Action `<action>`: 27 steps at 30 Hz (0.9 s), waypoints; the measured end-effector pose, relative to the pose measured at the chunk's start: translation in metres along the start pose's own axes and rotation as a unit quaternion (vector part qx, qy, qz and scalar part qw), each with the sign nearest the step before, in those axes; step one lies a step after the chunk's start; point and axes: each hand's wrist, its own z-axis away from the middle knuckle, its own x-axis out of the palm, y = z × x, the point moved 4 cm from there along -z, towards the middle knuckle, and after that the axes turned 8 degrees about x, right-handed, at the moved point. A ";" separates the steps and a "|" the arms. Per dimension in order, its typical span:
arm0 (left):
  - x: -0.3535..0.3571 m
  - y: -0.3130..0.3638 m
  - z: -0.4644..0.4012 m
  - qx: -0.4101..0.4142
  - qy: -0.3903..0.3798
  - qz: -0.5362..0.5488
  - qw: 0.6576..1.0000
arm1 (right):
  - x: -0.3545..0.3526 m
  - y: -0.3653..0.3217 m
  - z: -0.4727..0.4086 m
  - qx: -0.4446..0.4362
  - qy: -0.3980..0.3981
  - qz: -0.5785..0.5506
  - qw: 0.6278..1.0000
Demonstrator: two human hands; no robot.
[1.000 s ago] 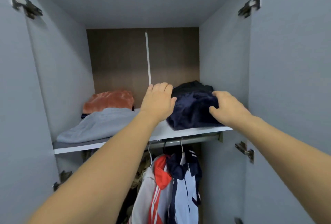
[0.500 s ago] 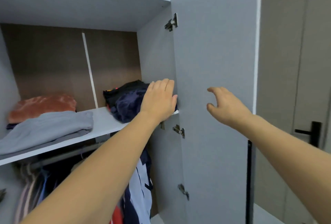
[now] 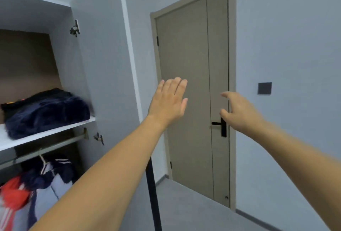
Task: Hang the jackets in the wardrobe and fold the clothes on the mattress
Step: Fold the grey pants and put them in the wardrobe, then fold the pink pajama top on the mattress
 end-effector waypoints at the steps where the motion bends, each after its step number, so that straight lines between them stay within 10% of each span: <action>1: 0.010 0.018 -0.013 0.010 -0.006 0.002 1.000 | -0.007 0.021 -0.001 0.014 0.000 0.002 1.000; 15: 0.233 0.285 -0.206 0.109 -0.043 0.177 0.977 | -0.047 0.365 -0.032 0.227 0.028 0.041 0.973; 27: 0.295 0.668 -0.302 0.288 -0.075 0.333 0.895 | -0.171 0.676 0.126 0.463 0.091 0.081 0.878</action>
